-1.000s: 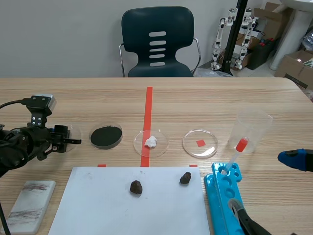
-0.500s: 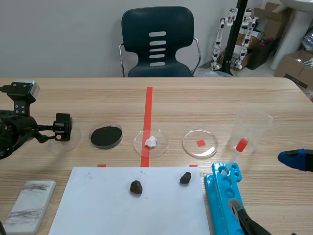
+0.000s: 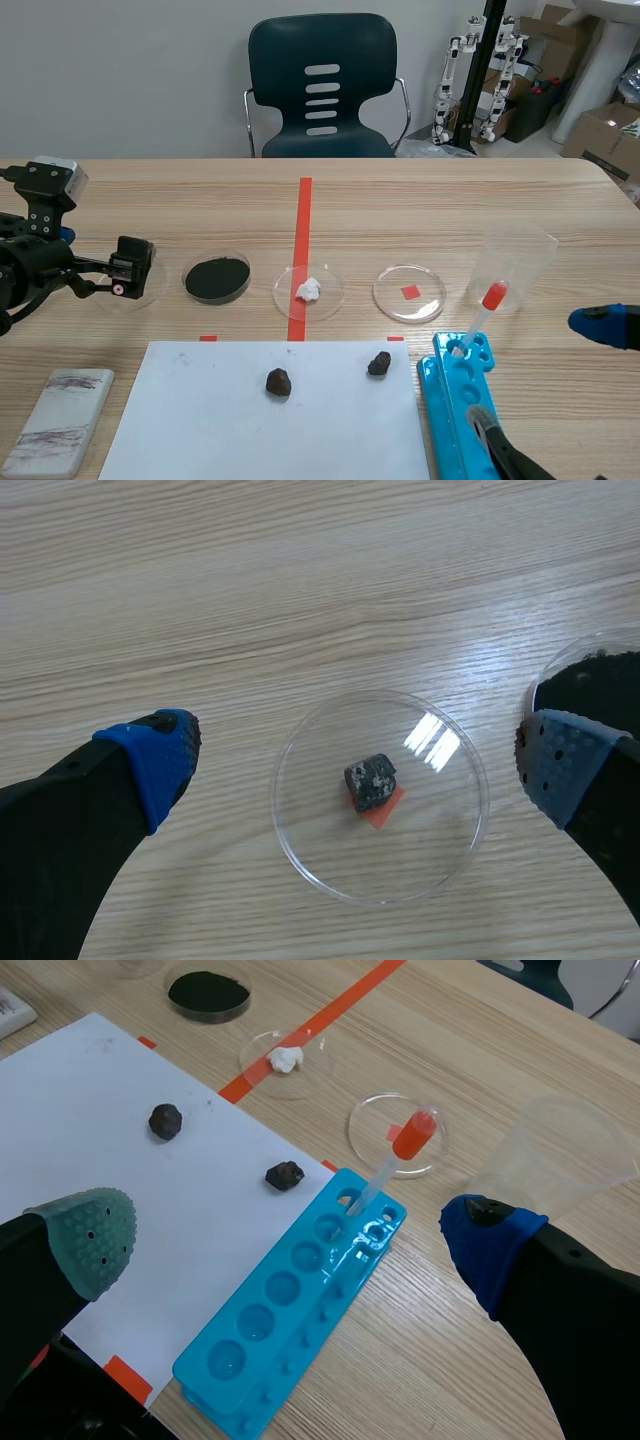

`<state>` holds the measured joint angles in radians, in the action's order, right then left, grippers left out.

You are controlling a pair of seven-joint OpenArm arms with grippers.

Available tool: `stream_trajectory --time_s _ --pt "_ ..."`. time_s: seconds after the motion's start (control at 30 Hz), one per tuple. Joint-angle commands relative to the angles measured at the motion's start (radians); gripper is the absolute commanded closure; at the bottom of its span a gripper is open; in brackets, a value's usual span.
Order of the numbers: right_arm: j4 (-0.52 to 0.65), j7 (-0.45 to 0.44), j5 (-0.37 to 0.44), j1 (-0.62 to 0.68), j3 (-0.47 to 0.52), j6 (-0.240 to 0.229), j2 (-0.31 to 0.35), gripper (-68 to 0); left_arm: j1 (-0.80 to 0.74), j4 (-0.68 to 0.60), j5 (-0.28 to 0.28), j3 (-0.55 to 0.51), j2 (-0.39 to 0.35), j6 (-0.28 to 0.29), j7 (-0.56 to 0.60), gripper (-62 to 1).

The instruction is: Put the mineral in the empty petri dish

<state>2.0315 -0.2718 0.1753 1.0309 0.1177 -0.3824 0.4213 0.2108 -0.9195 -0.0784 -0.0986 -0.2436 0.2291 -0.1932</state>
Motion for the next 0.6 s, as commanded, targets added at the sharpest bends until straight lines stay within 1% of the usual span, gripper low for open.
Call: stream_trajectory --time_s 0.0,0.07,0.57 --pt "0.005 -0.011 0.011 -0.003 0.006 -0.001 0.0 -64.7 0.017 -0.005 0.009 -0.001 -0.009 -0.005 0.013 -62.3" --pt "0.005 -0.011 0.011 -0.003 0.006 -0.001 0.0 -64.7 0.017 -0.005 0.016 -0.001 -0.009 -0.005 0.013 -62.3" --pt "0.005 -0.011 0.011 -0.003 0.006 -0.001 0.0 -64.7 0.017 -0.005 0.016 -0.001 -0.009 -0.005 0.013 -62.3"
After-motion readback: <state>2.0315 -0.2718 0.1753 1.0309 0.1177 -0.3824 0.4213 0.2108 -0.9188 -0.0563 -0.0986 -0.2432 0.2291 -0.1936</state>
